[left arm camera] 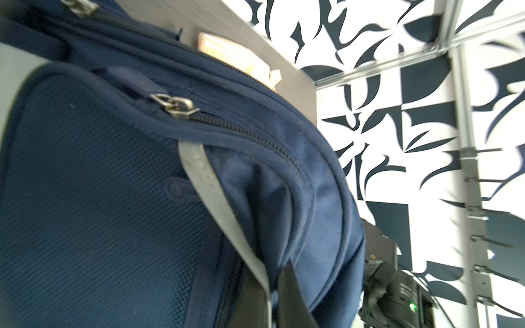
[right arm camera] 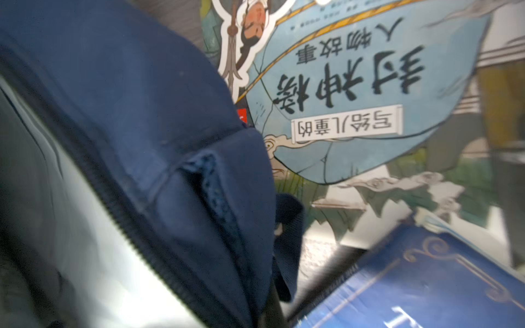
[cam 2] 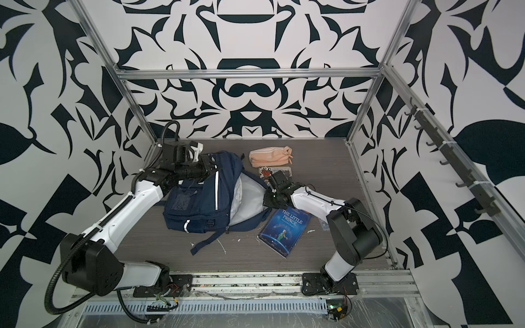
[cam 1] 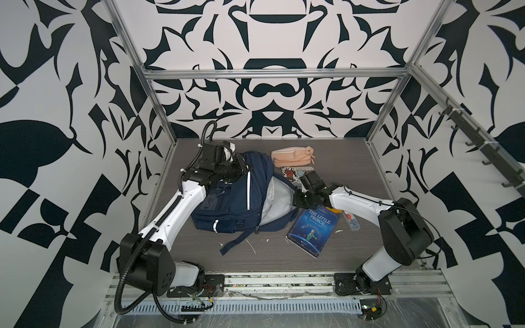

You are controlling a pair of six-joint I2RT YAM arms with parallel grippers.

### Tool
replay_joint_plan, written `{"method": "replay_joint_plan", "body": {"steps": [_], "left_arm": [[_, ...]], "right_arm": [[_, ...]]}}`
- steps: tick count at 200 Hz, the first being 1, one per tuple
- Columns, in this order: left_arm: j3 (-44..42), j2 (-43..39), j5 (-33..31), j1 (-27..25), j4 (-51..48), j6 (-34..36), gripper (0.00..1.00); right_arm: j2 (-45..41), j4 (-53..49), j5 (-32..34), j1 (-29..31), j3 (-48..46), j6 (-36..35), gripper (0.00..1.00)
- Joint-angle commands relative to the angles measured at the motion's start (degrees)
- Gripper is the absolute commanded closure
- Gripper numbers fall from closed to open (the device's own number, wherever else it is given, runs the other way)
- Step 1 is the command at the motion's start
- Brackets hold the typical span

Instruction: Pack the student bag

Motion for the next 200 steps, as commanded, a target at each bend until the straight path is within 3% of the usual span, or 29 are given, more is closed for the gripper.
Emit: {"method": "replay_joint_plan", "body": {"steps": [1, 32, 84, 124, 142, 173, 200], "left_arm": [[0.8, -4.0, 3.3, 4.0, 1.6, 1.9, 1.00], [-0.2, -7.7, 3.9, 10.8, -0.7, 2.3, 1.00], [0.1, -10.6, 3.7, 15.0, -1.0, 1.6, 1.00], [1.1, -11.7, 5.3, 14.7, -1.4, 3.1, 1.00], [0.5, -10.9, 7.9, 13.1, -0.7, 3.2, 1.00], [-3.2, -11.4, 12.0, 11.3, 0.2, 4.2, 1.00], [-5.2, -11.4, 14.5, 9.7, -0.1, 6.0, 1.00]], "right_arm": [[-4.0, -4.1, 6.7, 0.1, -1.3, -2.8, 1.00], [-7.0, -6.7, 11.5, -0.1, -3.4, -5.0, 1.00], [-8.9, -9.4, 13.9, -0.6, -5.5, -7.1, 1.00], [-9.2, -10.5, 13.7, -1.2, -4.7, -8.7, 1.00], [-9.1, -8.6, 9.2, -1.0, -2.7, -11.6, 1.00], [-11.0, -4.0, 2.8, 0.8, 0.3, -13.4, 0.82], [-15.2, 1.0, -1.8, 3.4, 0.4, -11.0, 0.46]]}}
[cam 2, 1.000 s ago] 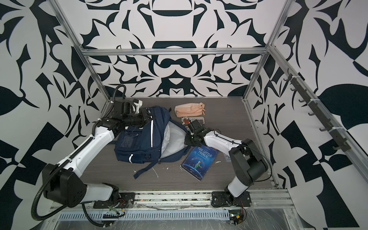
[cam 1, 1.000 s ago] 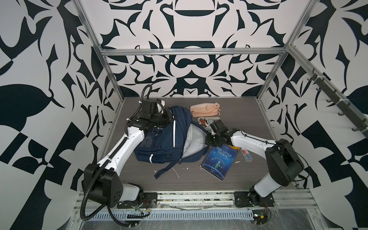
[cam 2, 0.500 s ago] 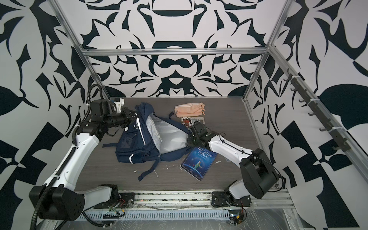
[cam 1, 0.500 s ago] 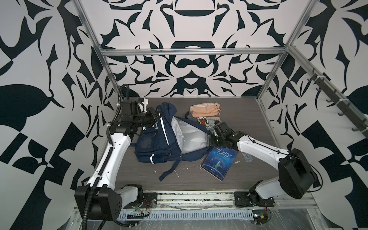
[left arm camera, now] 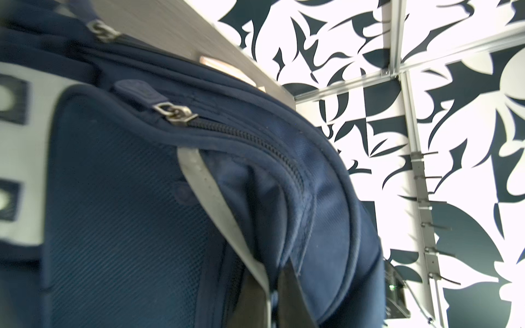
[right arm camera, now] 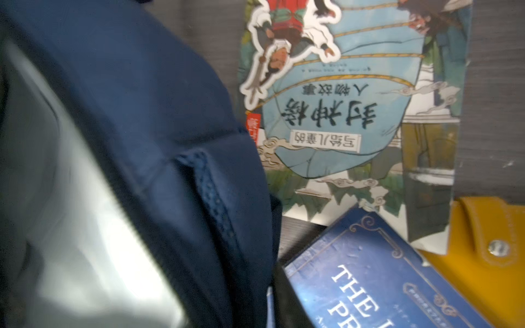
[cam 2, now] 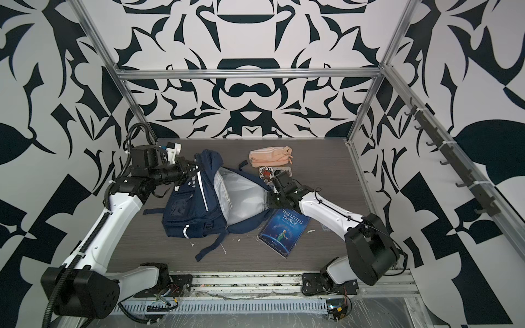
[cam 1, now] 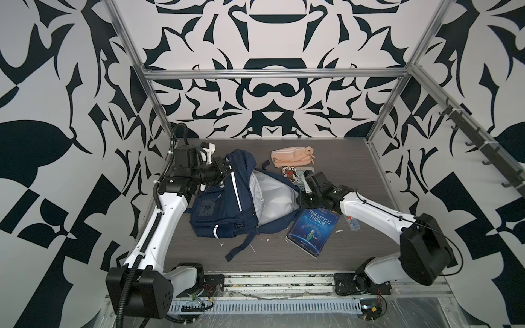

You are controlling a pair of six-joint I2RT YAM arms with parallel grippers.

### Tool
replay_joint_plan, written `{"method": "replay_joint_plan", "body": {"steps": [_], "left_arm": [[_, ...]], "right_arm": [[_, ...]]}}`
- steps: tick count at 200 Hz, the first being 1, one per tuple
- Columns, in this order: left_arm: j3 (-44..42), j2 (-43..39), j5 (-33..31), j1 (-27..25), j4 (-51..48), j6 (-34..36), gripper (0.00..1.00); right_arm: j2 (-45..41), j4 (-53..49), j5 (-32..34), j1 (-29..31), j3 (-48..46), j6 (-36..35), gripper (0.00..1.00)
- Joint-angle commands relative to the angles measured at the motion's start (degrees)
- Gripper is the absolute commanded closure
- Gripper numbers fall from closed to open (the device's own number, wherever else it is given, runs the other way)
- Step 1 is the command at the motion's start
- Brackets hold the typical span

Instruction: Pack the student bag

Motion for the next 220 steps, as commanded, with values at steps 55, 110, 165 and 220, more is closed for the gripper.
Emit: {"method": "replay_joint_plan", "body": {"steps": [55, 110, 165, 220], "left_arm": [[0.2, 0.4, 4.8, -4.7, 5.4, 4.5, 1.00], [0.0, 3.6, 6.8, -7.6, 6.5, 7.4, 1.00], [-3.3, 3.2, 5.1, -8.2, 3.3, 11.7, 1.00], [-4.5, 1.0, 7.4, -9.3, 3.4, 14.0, 1.00]], "right_arm": [[-19.8, -7.4, 0.7, 2.2, -4.0, 12.4, 0.26], [-23.8, -26.5, -2.3, -13.8, -3.0, 2.2, 0.22], [-6.1, -20.0, -8.9, -25.8, 5.8, -9.1, 0.22], [18.1, -14.0, -16.1, -31.4, 21.5, -14.0, 0.25]]}}
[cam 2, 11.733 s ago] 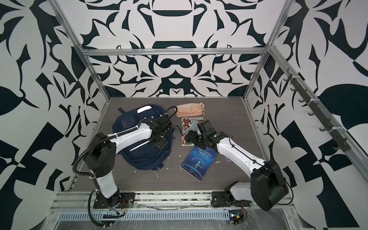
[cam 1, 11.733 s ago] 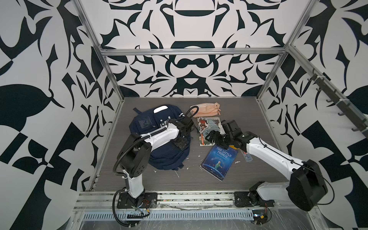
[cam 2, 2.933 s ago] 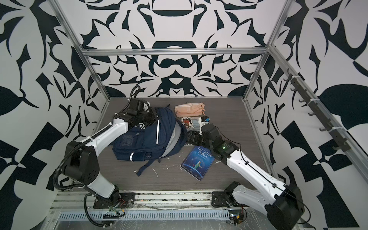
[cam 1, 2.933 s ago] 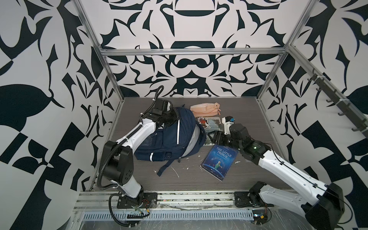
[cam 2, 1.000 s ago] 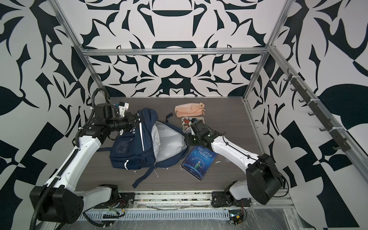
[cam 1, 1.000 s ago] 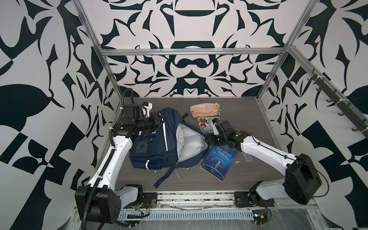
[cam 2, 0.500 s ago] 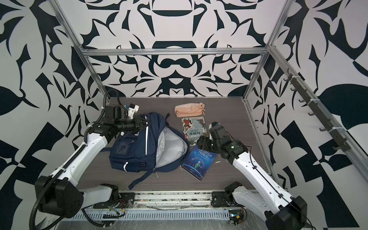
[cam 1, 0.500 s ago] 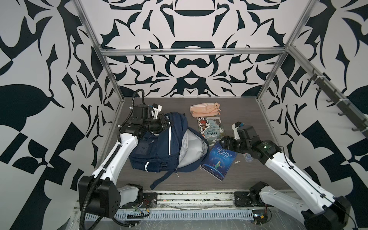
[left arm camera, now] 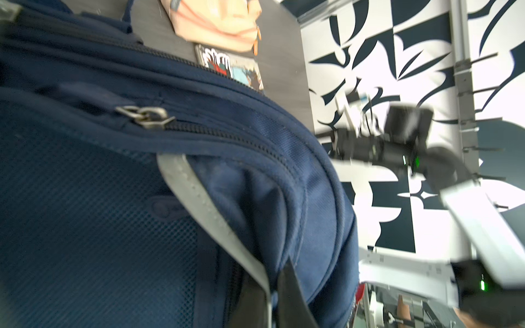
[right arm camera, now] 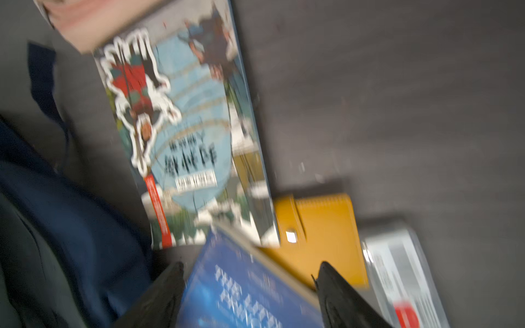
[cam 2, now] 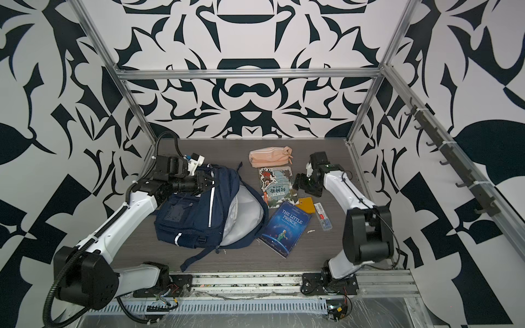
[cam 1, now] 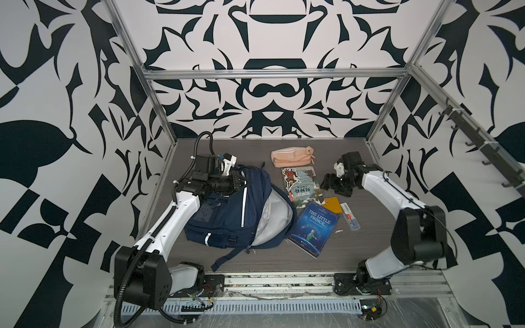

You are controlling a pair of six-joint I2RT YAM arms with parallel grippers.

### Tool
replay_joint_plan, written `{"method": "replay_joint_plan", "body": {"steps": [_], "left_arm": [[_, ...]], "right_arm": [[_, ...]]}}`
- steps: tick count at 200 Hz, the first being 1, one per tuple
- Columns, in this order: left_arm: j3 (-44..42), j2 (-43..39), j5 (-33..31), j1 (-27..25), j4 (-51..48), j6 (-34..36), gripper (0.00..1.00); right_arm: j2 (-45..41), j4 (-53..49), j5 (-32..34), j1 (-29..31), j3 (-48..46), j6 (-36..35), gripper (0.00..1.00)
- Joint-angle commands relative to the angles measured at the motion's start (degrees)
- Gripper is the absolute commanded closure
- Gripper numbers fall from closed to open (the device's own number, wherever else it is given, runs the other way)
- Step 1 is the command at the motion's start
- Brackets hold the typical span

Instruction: Pack the student bag

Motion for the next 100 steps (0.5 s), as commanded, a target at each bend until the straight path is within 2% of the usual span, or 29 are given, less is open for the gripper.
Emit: {"method": "replay_joint_plan", "body": {"steps": [1, 51, 100], "left_arm": [[1.2, -3.2, 4.2, -0.7, 2.5, 2.7, 1.00], [4.7, -4.3, 4.6, -2.1, 2.6, 1.0, 1.00], [8.2, -2.7, 5.1, -3.4, 2.1, 0.3, 1.00]], "right_arm": [[6.5, 2.5, -5.3, -2.3, 6.4, -4.4, 0.25], [20.0, 2.9, -11.5, -3.9, 15.3, -7.9, 0.26], [25.3, 4.8, -18.9, -4.1, 15.0, -8.5, 0.29]]}}
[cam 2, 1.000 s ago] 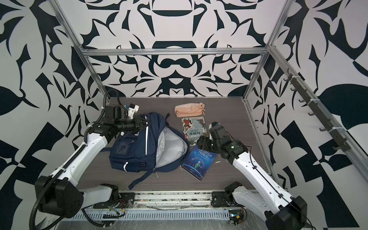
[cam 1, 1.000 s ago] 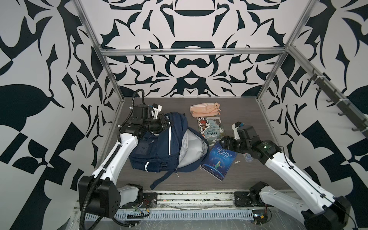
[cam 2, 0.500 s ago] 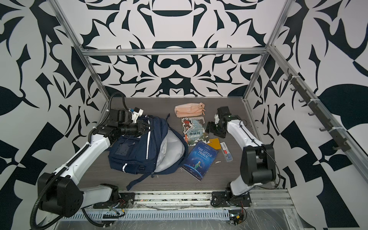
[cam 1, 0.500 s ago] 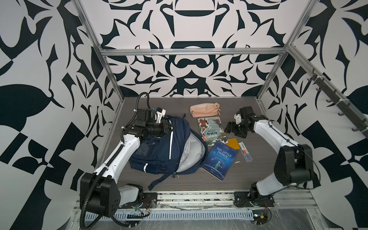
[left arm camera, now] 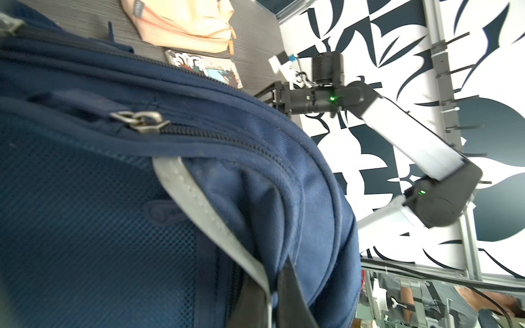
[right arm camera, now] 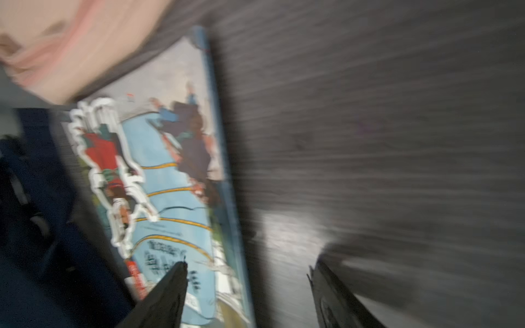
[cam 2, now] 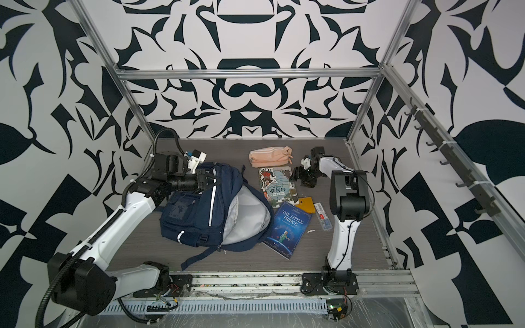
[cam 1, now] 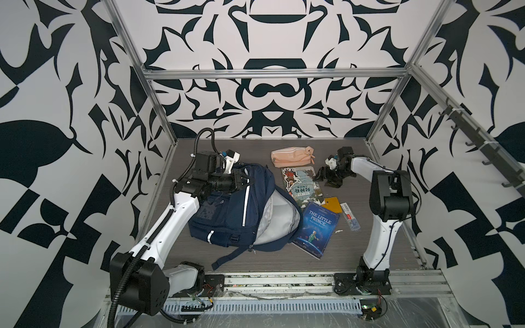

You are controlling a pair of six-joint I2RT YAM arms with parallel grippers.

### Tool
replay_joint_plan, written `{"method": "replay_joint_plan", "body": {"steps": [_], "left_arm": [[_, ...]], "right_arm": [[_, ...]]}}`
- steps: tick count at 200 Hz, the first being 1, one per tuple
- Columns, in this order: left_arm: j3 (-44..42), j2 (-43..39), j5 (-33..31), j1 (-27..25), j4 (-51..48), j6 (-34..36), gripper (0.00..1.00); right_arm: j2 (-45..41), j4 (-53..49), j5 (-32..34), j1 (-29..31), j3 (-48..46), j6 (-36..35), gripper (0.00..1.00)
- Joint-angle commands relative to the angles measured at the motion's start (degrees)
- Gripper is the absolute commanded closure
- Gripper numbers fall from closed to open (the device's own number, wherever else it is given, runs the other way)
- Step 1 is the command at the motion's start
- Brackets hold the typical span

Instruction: Pack the student bag

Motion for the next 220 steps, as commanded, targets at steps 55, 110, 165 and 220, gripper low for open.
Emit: {"method": "replay_joint_plan", "body": {"steps": [55, 110, 165, 220], "left_arm": [[4.0, -0.9, 2.8, -1.6, 5.1, -0.7, 1.00], [5.0, -0.2, 3.3, -1.7, 5.8, -0.7, 1.00], [5.2, -0.5, 4.2, -1.7, 5.2, 1.6, 1.00], [8.5, 1.8, 5.6, -1.1, 2.9, 7.5, 1.00]], "right_arm": [[-1.2, 4.3, -9.4, 0.1, -7.6, -1.9, 0.42], [-3.3, 8.7, -11.2, 0.0, -12.2, -0.7, 0.87], [-21.7, 19.8, -13.2, 0.1, -21.3, 1.6, 1.00], [-44.2, 8.1, -7.8, 0.1, -20.1, 1.6, 1.00]]}}
